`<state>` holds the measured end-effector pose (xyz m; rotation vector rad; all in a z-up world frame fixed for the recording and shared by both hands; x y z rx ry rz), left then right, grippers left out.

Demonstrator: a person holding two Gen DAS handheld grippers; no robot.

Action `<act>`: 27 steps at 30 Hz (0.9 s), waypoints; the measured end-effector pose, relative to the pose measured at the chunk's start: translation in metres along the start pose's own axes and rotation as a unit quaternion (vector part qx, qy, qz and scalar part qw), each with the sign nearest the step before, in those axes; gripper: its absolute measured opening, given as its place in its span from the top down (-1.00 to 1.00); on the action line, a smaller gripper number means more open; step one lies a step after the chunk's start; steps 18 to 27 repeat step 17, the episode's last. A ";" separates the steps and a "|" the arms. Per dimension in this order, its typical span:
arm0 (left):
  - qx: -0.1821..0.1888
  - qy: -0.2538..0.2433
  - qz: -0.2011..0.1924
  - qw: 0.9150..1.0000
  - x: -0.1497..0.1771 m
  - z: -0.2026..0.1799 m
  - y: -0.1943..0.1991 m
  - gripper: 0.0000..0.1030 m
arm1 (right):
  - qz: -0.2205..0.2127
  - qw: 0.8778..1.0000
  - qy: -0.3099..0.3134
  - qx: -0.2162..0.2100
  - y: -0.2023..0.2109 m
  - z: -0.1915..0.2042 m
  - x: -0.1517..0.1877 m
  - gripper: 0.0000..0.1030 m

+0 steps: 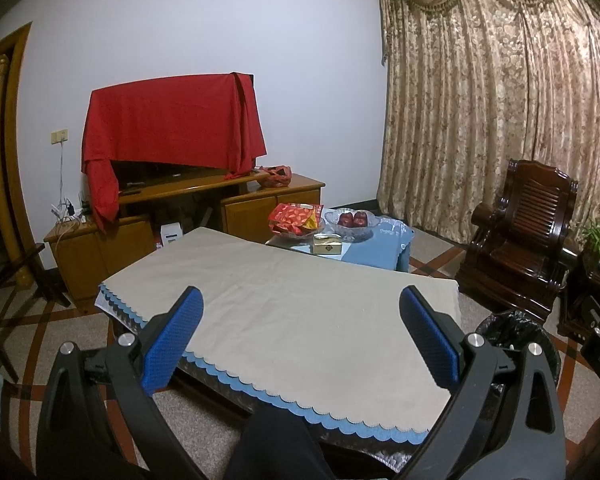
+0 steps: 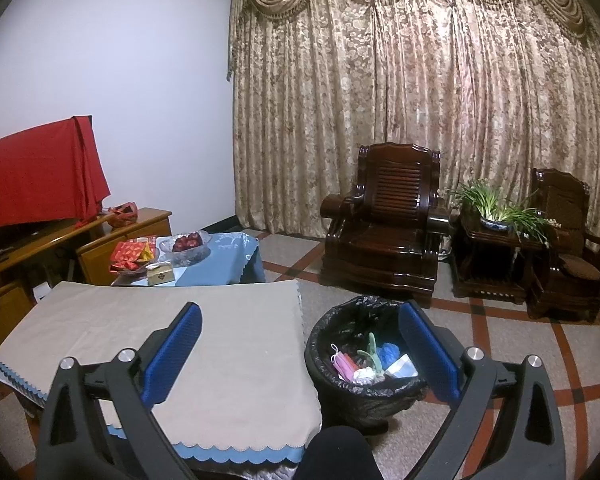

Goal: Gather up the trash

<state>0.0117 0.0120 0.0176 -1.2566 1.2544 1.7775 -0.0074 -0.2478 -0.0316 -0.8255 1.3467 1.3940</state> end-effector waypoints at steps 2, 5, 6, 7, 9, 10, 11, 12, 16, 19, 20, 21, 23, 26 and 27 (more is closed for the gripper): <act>0.000 0.000 0.000 1.000 0.000 0.000 0.000 -0.86 | 0.000 1.000 0.000 0.000 0.000 0.000 0.000 -0.88; 0.000 0.000 0.000 1.000 0.000 0.000 0.000 -0.86 | 0.000 1.000 0.000 0.000 0.000 0.000 0.000 -0.88; 0.000 0.001 0.000 1.000 -0.001 0.000 0.000 -0.86 | 0.000 1.000 0.000 0.000 0.000 0.000 0.000 -0.88; 0.000 0.000 0.001 1.000 -0.001 -0.001 0.001 -0.86 | 0.001 1.000 0.001 0.001 0.000 0.000 -0.001 -0.88; 0.000 0.000 0.000 1.000 -0.001 -0.001 0.001 -0.86 | 0.001 1.000 0.000 0.000 0.000 0.000 -0.001 -0.88; -0.001 0.000 0.001 1.000 -0.001 -0.001 0.001 -0.86 | 0.001 1.000 0.000 0.000 0.000 0.000 -0.001 -0.88; 0.000 0.001 0.001 1.000 -0.001 -0.001 0.001 -0.86 | 0.001 1.000 0.000 0.000 0.001 0.000 -0.001 -0.88; 0.002 0.001 0.001 1.000 -0.001 0.000 0.000 -0.86 | 0.000 1.000 0.001 0.000 0.001 -0.001 -0.001 -0.88; 0.001 0.003 0.002 1.000 0.005 0.000 -0.001 -0.86 | 0.000 1.000 0.000 0.001 0.000 -0.001 -0.002 -0.88; 0.002 0.003 0.003 1.000 0.007 -0.001 -0.002 -0.86 | 0.000 1.000 -0.001 0.001 0.001 -0.001 -0.001 -0.88; 0.002 0.003 0.003 1.000 0.007 -0.001 -0.002 -0.86 | 0.000 1.000 -0.001 0.001 0.001 -0.001 -0.001 -0.88; 0.002 0.003 0.003 1.000 0.007 -0.001 -0.002 -0.86 | 0.000 1.000 -0.001 0.001 0.001 -0.001 -0.001 -0.88; 0.002 0.003 0.003 1.000 0.007 -0.001 -0.002 -0.86 | 0.000 1.000 -0.001 0.001 0.001 -0.001 -0.001 -0.88; 0.002 0.003 0.003 1.000 0.007 -0.001 -0.002 -0.86 | 0.000 1.000 -0.001 0.001 0.001 -0.001 -0.001 -0.88; 0.002 0.003 0.003 1.000 0.007 -0.001 -0.002 -0.86 | 0.000 1.000 -0.001 0.001 0.001 -0.001 -0.001 -0.88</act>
Point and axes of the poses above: each gripper's, at about its wrist camera, not at the fingertips, and y roughly against the way its jaws point, z to its left, x to its underside, the point moved 2 cm from there along -y, roughly the way its jaws point, and after that the axes turned 14 degrees about -x, right-handed, at the moved point
